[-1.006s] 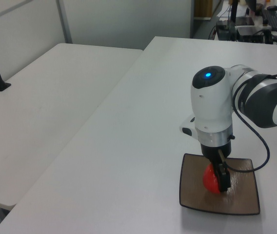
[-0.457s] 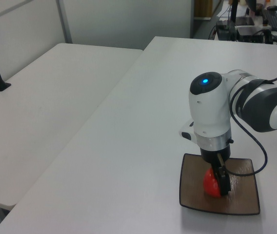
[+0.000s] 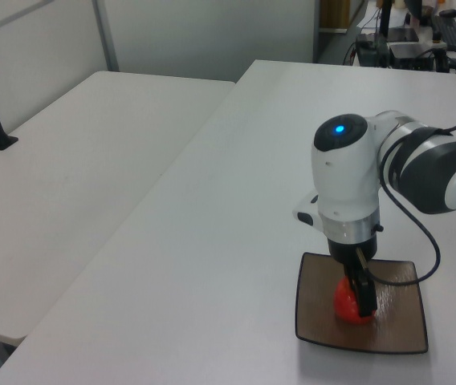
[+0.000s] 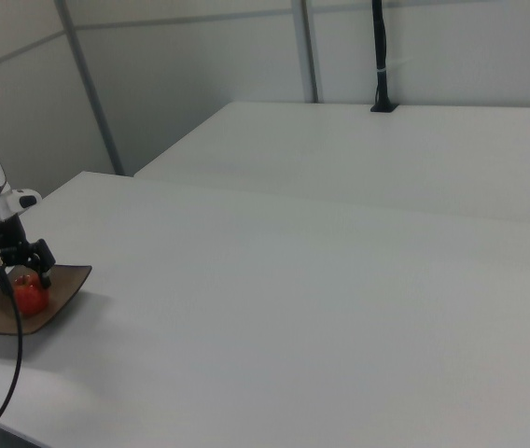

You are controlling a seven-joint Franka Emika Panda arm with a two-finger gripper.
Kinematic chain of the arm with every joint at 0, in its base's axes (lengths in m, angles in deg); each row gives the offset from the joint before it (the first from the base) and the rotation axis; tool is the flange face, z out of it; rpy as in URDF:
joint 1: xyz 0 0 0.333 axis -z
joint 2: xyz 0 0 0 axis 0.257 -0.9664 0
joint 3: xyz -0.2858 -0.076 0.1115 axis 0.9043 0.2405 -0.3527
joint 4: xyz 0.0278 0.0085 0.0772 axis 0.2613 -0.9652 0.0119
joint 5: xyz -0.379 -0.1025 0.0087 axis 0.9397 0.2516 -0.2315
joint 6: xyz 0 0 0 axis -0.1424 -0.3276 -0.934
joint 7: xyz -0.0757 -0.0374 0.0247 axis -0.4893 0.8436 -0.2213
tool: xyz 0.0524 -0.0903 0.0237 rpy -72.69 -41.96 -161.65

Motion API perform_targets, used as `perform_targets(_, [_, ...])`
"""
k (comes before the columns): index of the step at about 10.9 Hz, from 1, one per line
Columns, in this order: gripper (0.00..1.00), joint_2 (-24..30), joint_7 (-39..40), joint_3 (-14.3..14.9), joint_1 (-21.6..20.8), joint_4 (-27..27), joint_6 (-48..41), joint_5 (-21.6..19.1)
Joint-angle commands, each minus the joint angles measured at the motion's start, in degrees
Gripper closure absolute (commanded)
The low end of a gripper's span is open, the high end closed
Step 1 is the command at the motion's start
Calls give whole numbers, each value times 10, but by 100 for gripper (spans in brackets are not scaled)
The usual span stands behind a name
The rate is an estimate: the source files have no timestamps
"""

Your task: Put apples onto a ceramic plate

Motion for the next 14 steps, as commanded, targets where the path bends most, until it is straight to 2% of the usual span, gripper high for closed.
perform_targets(1, [0, 74, -13, 2, 0, -10, -27, 0])
perform_targets(3, [0, 120, -14, 2, 2, -10, -59, -3])
perform_targets(4, [0, 148, -16, 3, 10, -8, -72, -18])
perform_targets(6, [0, 218, -38, 7, 51, 6, -101, -68])
perform_targets(8, [0, 256, -45, 11, 90, 39, -164, -84])
perform_targets(10, [0, 304, -45, 22, 138, 44, -203, -123])
perform_targets(14, [0, 324, -39, 142, 138, 73, -265, -122])
